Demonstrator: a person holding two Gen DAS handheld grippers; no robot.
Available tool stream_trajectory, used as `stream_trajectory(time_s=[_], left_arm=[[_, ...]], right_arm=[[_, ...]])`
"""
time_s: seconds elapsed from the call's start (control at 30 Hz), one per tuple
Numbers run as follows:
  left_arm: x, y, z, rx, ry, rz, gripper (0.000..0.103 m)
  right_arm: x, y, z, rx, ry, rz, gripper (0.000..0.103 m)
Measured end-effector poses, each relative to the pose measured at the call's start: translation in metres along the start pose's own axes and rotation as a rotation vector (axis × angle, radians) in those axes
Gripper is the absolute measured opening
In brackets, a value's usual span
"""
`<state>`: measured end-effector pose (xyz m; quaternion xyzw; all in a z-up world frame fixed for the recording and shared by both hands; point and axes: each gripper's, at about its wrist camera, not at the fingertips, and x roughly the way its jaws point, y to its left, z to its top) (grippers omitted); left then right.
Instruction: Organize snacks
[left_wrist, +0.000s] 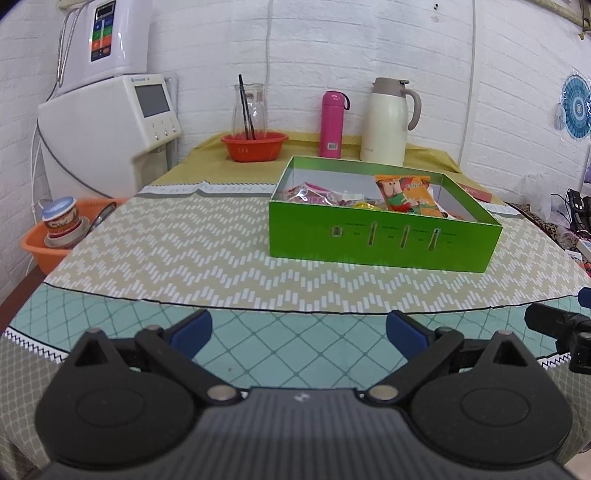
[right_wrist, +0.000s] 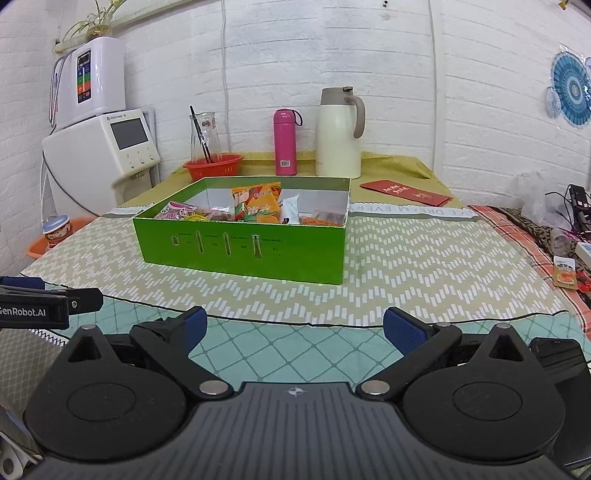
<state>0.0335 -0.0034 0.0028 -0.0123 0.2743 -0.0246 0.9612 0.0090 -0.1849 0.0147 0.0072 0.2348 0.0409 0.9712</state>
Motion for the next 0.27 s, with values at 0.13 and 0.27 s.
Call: stream_trajectory(time_s=[0.13, 0.27], left_arm=[[-0.0012, 0.0005, -0.0012, -0.005, -0.008, -0.021, 0.098], [-0.0022, -0.0002, -0.0013, 0.001, -0.009, -0.018, 0.098]], right_arm=[[0.0010, 0.0015, -0.0006, -0.003, 0.006, 0.003, 0.103], [0.0013, 0.0023, -0.0003, -0.004, 0.004, 0.008, 0.103]])
